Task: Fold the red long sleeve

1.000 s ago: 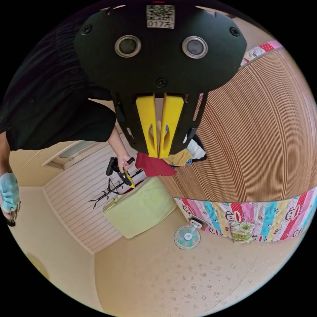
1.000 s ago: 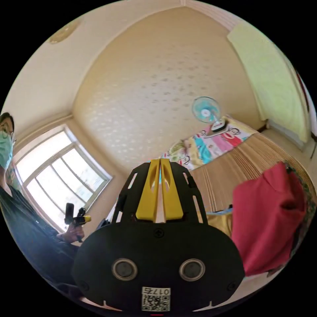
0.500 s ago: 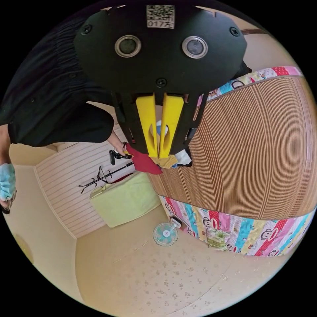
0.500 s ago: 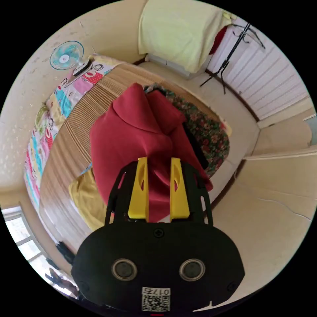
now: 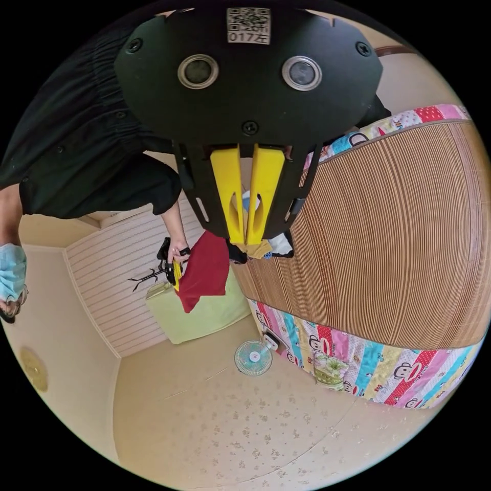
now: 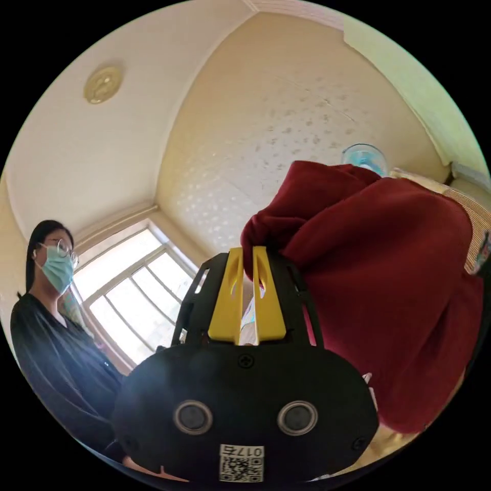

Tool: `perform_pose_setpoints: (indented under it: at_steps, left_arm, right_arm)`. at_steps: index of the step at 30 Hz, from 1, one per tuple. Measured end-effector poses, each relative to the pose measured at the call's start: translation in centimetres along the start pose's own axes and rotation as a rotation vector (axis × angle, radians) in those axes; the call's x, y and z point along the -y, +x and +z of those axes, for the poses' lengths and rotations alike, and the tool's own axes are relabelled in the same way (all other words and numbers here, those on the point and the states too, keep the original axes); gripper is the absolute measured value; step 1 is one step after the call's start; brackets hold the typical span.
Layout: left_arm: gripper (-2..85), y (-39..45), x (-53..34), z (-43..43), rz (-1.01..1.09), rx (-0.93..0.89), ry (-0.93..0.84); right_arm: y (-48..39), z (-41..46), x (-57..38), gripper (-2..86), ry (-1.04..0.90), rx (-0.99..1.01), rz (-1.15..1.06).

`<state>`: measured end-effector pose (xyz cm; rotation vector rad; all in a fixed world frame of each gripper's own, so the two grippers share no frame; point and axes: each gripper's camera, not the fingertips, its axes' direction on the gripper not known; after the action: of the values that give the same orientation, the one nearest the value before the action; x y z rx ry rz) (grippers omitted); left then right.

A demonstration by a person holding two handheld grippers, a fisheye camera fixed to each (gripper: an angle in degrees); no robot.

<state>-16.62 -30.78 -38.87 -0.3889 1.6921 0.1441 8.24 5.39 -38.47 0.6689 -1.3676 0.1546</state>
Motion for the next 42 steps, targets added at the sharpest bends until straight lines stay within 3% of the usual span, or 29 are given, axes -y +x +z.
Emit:
perform_pose_setpoints:
  at_steps: [4,11,15,20,26,29,34,38,42]
  left_arm:
    - [5.6,-2.4,3.6,-4.7,-0.042,-0.01,0.016]
    - [10.1,-7.9,8.2,-11.9,-0.124,-0.014,-0.008]
    - [13.8,-13.6,9.9,-16.7,-0.275,-0.006,-0.003]
    - [17.0,-21.9,10.1,-23.0,-0.552,0.014,0.037]
    - [21.9,-29.4,8.7,-29.8,-0.833,0.119,0.061]
    - [22.4,-31.4,7.1,-30.3,-0.994,-0.043,0.064]
    - [17.5,-30.9,2.5,-32.7,-1.167,-0.266,0.329]
    - [17.1,-32.3,0.2,-32.0,-1.276,-0.317,0.264]
    - [15.4,-34.1,-0.5,-27.2,-1.312,-0.503,0.187]
  right_arm:
    - [-3.5,8.1,-3.9,3.2,-0.184,0.16,-0.067]
    - [-2.2,25.7,-21.0,2.9,-0.656,0.101,0.097]
    - [-2.0,34.3,-31.0,2.6,-0.842,0.25,0.225]
    - [-5.2,41.3,-38.9,2.3,-1.029,0.404,0.211]
    - [-6.2,44.7,-42.4,2.4,-1.06,0.375,0.226]
    - [-6.4,45.2,-43.2,2.4,-1.062,0.313,0.213]
    - [-5.5,45.3,-44.0,2.4,-1.064,0.285,0.235]
    - [-4.6,44.3,-44.0,2.6,-1.03,0.299,0.235]
    - [-7.3,44.9,-45.0,2.9,-1.123,0.441,0.085]
